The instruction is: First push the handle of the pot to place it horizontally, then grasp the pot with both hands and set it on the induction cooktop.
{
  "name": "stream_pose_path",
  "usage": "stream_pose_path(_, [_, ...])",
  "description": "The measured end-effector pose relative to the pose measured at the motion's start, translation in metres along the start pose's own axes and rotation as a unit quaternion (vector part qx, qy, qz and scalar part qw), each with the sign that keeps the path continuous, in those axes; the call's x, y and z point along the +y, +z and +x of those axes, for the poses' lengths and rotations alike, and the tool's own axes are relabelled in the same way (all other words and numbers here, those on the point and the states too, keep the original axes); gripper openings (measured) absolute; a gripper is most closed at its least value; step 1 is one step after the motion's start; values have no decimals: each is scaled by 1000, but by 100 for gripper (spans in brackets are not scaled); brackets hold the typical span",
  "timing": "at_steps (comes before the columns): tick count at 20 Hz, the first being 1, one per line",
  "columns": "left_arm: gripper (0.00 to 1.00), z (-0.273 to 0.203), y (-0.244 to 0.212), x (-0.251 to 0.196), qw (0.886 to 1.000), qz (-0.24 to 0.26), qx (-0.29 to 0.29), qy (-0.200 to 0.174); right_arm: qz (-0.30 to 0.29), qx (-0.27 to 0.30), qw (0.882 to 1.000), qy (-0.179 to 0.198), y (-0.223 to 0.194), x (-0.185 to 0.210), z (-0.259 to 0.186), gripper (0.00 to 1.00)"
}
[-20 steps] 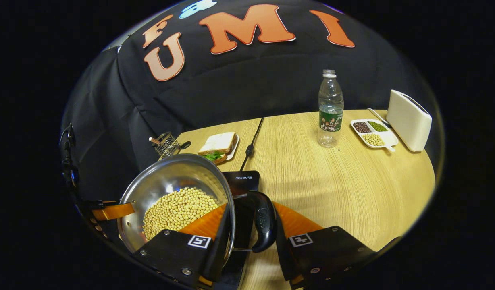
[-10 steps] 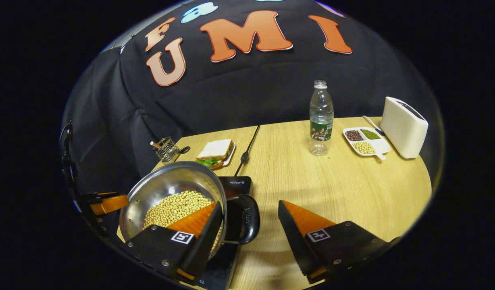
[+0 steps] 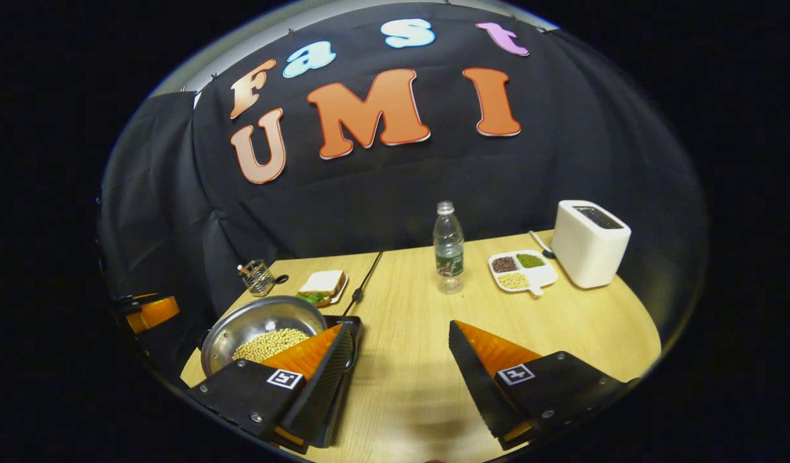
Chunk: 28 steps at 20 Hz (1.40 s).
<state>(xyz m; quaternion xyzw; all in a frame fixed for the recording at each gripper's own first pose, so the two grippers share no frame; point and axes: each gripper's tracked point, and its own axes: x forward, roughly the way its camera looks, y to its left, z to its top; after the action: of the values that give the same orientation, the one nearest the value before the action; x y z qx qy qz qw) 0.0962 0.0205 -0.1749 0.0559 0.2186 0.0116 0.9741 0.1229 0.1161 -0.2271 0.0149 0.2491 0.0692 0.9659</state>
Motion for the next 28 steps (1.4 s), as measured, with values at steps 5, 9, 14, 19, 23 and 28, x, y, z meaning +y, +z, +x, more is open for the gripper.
stream_pose_path(5, [99,-51,67,-22,994,-1,-112,14,-5,-69,998,-13,47,-42,-59,94])
stream_pose_path(9, [100,-96,108,-56,983,-20,-182,-14,-6,-124,992,-25,82,-73,-108,94])
stream_pose_path(14, [100,-137,145,-87,972,-27,-227,-44,-7,-185,982,-39,119,-103,-164,94])
stream_pose_path(19, [95,-166,158,-118,966,-21,-242,-87,-23,-218,975,-43,139,-117,-208,94])
stream_pose_path(23, [95,-175,159,-125,964,-9,-249,-96,-28,-236,970,-45,145,-121,-226,94])
stream_pose_path(28, [96,-177,157,-128,964,-7,-248,-100,-21,-245,969,-35,142,-121,-232,94])
